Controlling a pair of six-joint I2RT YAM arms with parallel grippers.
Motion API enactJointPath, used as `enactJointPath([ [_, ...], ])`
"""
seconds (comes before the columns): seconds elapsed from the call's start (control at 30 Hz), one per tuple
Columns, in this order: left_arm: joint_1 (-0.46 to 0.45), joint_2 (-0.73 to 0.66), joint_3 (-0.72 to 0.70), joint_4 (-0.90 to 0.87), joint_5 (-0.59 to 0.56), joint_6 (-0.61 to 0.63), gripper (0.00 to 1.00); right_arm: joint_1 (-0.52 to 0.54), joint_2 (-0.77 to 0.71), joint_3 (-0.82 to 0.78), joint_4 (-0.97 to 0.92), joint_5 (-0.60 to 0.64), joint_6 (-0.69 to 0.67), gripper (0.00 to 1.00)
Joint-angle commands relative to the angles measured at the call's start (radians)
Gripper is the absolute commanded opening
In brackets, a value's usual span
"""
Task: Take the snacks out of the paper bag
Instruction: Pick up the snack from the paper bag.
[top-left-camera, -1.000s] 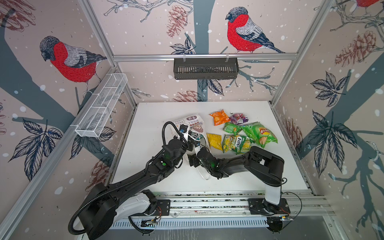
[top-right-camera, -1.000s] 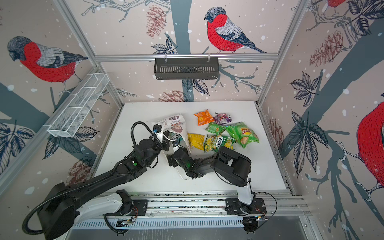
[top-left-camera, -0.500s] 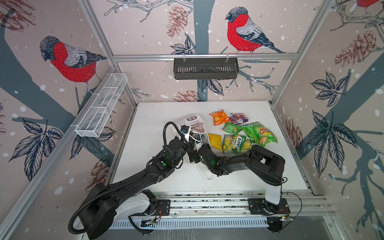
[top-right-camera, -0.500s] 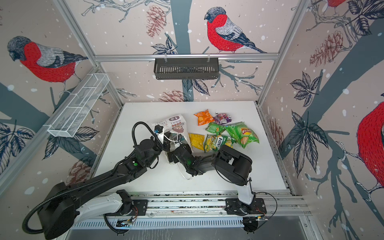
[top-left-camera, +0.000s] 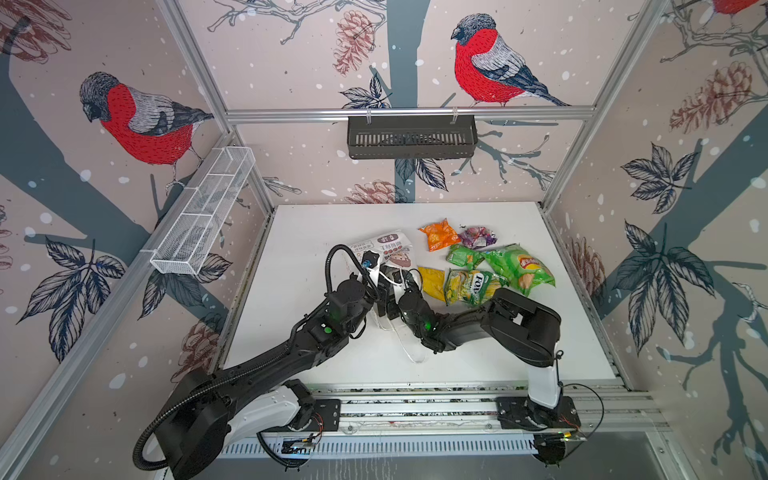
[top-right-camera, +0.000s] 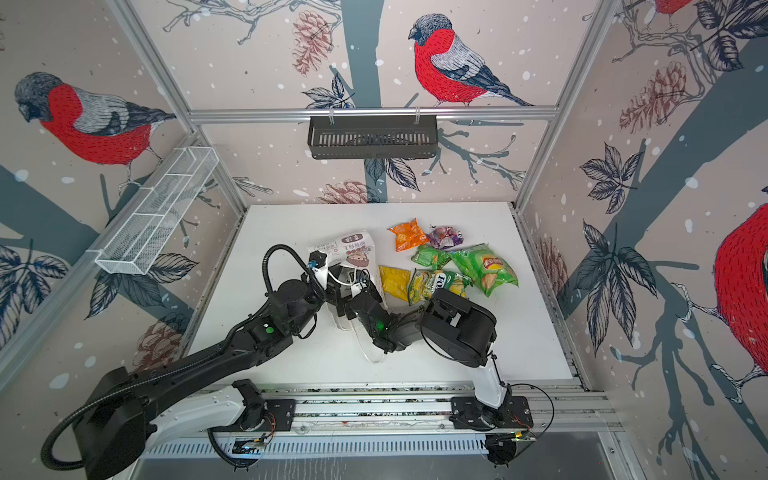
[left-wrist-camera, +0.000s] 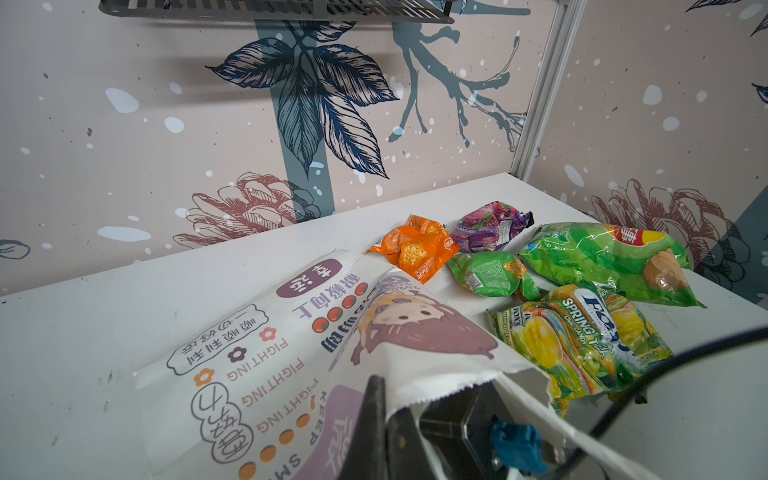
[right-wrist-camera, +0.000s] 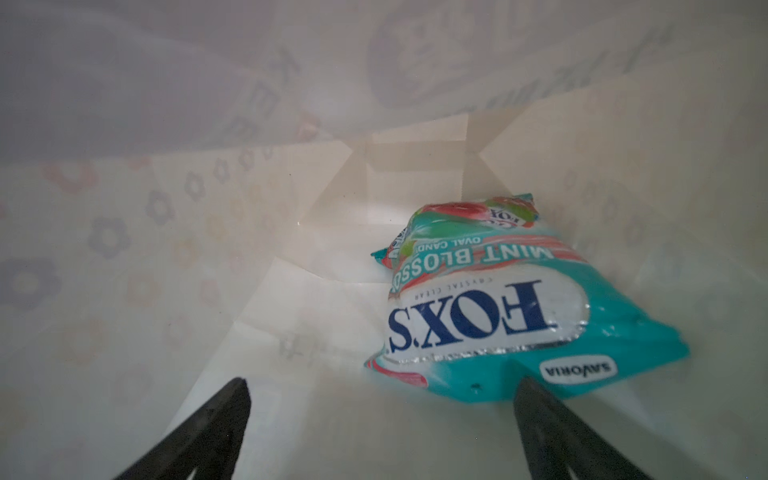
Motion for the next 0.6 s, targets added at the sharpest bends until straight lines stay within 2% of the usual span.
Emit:
enactJointPath([
  [0.0,-0.002,0.003,-0.003,0.072,0.022,0.017,0.00,-0.016,0.016,0.016,0.023,-0.011,0.038,1.00],
  [0.33,-0.003,0.024,-0.002,0.094,0.043,0.034,0.00,-0.033,0.067,0.069,0.011,-0.029,0.042,1.00],
  [0.57,-0.003,0.033,-0.005,0.106,0.058,0.034,0.00,-0.035,0.112,0.148,-0.063,0.060,0.061,1.00],
])
